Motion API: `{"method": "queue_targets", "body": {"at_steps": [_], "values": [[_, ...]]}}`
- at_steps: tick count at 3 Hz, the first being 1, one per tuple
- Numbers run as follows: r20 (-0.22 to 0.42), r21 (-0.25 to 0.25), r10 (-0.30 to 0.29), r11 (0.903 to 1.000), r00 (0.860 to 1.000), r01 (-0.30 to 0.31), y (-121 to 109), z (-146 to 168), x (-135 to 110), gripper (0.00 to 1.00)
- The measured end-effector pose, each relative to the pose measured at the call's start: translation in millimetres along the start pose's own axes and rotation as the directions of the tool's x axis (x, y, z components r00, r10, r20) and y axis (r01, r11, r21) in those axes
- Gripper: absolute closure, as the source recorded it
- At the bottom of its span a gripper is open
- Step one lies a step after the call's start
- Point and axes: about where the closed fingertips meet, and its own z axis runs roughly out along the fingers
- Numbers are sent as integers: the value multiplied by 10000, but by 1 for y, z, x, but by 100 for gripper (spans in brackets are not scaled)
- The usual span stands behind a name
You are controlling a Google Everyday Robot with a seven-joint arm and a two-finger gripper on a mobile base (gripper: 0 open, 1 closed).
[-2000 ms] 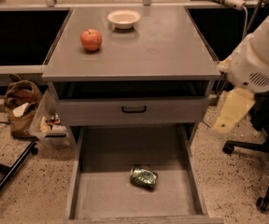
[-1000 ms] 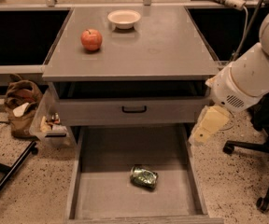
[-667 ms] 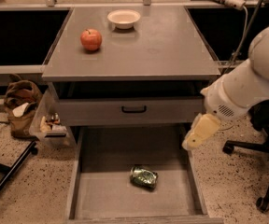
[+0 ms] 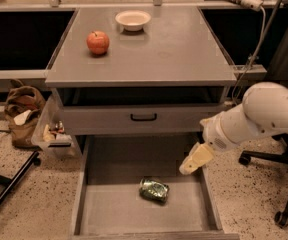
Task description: Pick green can from middle drawer and place on counter
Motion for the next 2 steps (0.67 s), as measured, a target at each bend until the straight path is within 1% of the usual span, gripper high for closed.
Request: {"method": "queue_targets", "body": {"at_steps": [1, 2], "values": [[531, -271, -28, 9996, 9986, 43, 4, 6, 0, 0], [531, -271, -28, 9996, 9986, 43, 4, 6, 0, 0]]}}
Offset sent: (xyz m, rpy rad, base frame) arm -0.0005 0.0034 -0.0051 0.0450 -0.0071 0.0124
